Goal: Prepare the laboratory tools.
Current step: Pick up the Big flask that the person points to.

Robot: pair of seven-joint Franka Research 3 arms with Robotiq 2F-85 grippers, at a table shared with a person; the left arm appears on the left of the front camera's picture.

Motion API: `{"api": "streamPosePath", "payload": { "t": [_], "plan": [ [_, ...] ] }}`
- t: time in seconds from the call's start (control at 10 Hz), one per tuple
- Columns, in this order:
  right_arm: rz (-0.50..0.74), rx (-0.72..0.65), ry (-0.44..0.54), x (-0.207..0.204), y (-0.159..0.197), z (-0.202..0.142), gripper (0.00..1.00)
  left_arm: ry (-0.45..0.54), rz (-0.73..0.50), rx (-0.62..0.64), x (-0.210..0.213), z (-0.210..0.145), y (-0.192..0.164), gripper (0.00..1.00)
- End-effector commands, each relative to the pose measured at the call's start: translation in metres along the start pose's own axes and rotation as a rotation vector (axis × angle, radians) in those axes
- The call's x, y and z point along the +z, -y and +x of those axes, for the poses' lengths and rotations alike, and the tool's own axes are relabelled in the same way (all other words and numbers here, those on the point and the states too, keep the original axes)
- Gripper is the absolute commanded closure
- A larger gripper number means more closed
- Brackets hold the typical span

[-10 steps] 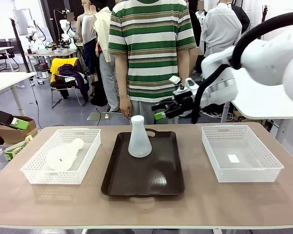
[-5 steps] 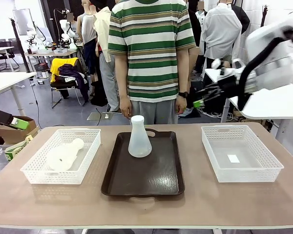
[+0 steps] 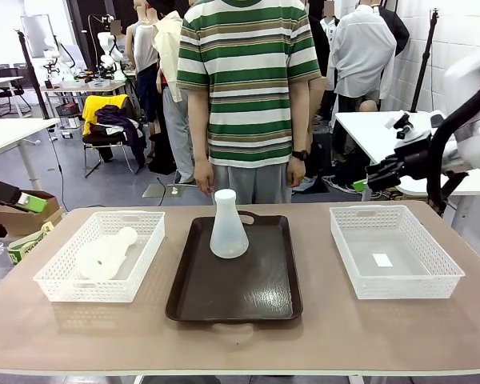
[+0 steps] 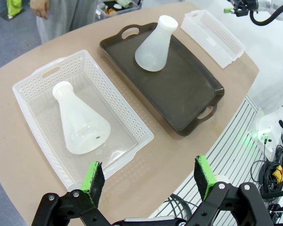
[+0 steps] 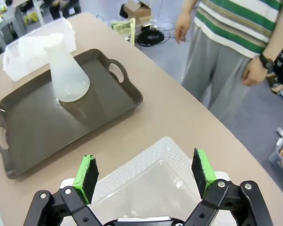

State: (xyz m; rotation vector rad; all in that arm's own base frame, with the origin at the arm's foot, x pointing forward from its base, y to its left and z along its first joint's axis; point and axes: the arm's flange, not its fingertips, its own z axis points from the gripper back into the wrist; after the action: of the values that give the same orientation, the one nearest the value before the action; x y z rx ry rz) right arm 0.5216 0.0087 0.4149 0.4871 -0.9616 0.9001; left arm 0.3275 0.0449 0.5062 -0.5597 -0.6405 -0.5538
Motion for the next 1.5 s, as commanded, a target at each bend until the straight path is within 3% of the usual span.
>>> {"api": "streamPosePath", "payload": {
  "t": [0.0,0.1,0.2,0.3,1.4],
  "plan": [
    [-0.007,-0.019,0.054,0.000,-0.008,-0.012,0.00,0.013,-0.022,-0.014,0.001,-0.001,-0.002,0.00],
    [-0.011,-0.017,0.077,-0.003,-0.007,-0.017,0.00,0.013,-0.022,-0.014,0.001,-0.001,-0.002,0.00],
    [0.030,0.016,0.201,-0.009,-0.007,-0.020,0.00,0.013,-0.022,-0.014,0.001,-0.001,-0.002,0.00],
    [-0.010,-0.032,0.029,0.000,-0.003,-0.010,0.00,0.013,-0.022,-0.014,0.001,-0.001,-0.002,0.00],
    [-0.010,-0.032,0.029,0.000,-0.003,-0.010,0.00,0.013,-0.022,-0.014,0.001,-0.001,-0.002,0.00]
  ]
}}
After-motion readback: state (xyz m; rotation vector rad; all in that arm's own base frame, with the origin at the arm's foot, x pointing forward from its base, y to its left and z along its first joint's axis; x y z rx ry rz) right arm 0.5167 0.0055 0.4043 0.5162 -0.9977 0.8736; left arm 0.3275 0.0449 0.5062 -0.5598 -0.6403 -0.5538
